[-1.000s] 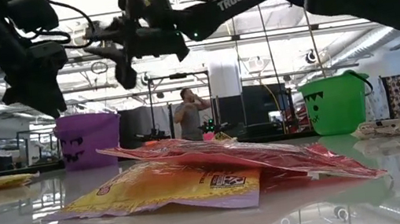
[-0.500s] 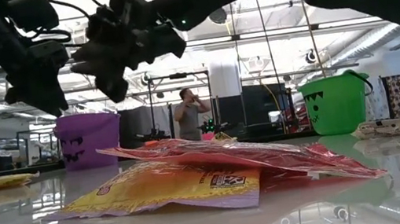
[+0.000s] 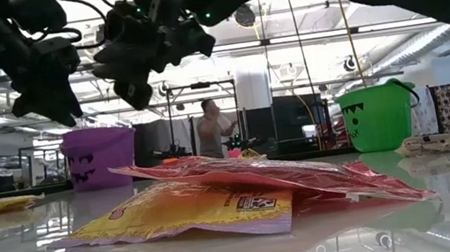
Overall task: Sort candy by brand, put in halloween buckets
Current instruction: Put the yellow candy into the top violet bucket
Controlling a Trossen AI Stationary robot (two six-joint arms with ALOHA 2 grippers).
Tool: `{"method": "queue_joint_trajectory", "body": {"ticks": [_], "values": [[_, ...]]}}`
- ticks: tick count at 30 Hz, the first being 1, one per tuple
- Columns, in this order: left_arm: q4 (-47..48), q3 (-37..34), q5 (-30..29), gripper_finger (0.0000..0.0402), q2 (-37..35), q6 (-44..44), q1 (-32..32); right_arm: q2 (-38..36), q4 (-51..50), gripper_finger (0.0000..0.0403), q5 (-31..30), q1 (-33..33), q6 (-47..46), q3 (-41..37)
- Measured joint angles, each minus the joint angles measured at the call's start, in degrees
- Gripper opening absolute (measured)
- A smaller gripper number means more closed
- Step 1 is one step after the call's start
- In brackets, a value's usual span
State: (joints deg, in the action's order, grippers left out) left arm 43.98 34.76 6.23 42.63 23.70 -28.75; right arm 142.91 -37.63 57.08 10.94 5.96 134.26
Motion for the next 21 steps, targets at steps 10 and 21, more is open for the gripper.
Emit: {"method": "queue_joint_trajectory", "body": {"ticks": [10,21], "values": [[-0.24,0.0,1.27,0.017,0.0,10.62,0.0,0.0,-0.07,0.0084,6.47,-2.44,20.57,0.0],[4.67,0.0,14.63,0.017,-0.41,23.37,6.43,0.0,7.09,0.0084,5.14,-9.02,28.83,0.0]]}}
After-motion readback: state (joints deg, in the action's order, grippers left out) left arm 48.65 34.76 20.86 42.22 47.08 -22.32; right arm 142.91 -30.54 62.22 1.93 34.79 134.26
